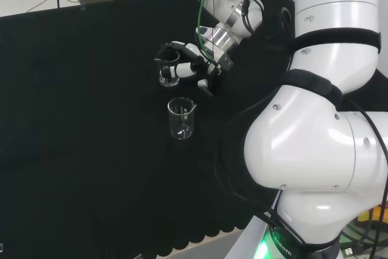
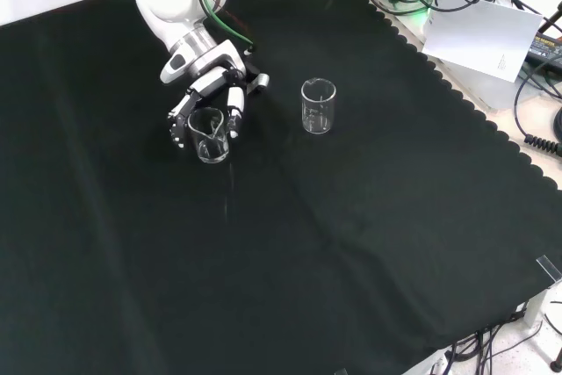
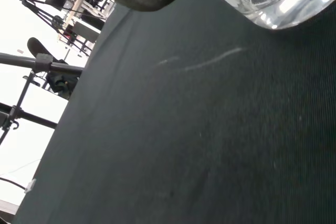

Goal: Pick up the beaker on the right.

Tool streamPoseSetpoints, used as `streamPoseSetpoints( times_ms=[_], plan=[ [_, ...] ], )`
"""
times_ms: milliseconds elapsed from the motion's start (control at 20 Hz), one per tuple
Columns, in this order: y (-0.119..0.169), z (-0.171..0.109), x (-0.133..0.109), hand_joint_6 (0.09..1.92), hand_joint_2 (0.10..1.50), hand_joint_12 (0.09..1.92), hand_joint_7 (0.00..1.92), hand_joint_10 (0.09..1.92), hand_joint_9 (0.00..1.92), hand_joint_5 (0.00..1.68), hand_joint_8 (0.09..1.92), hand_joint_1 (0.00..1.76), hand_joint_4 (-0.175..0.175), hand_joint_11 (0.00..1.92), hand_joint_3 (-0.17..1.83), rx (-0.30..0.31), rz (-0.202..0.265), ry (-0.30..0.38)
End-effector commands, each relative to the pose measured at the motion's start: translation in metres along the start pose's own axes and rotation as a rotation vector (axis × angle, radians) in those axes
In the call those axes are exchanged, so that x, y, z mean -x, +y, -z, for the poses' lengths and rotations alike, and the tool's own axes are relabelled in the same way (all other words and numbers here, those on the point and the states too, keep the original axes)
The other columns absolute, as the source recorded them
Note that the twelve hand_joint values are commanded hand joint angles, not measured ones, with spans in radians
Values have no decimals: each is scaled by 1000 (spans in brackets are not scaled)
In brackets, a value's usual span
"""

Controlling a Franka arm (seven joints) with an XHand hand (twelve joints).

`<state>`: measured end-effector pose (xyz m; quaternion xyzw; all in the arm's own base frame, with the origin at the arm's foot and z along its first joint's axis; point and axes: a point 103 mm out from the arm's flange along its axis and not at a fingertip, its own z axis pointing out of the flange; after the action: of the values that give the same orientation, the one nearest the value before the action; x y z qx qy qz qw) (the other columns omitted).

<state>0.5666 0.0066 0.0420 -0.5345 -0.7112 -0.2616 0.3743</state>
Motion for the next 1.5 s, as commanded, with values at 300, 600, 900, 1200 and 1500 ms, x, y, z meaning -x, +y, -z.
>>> streamPoseSetpoints(
  times_ms=[300, 600, 900, 1200, 1500],
  plan=[
    [2, -1, -12, 817, 1086, 1237, 736, 540, 839, 1051, 714, 1132, -40, 532, -162, 69, -42, -127],
    [-3, 16, -18, 788, 1070, 825, 1223, 304, 1312, 1160, 663, 1354, -96, 1132, -158, 176, -68, -201],
    [-8, 59, -54, 434, 1024, 712, 1326, 87, 1520, 1317, 571, 1421, -166, 1329, -175, 249, 16, -319],
    [-28, 84, -96, 276, 1014, 678, 1325, 87, 1545, 1393, 547, 1424, -175, 1401, -175, 187, 52, -488],
    [-71, 84, -112, 87, 1010, 613, 1556, 87, 1758, 1514, 87, 1324, -175, 1505, -175, 114, 2, -593]
  ],
)
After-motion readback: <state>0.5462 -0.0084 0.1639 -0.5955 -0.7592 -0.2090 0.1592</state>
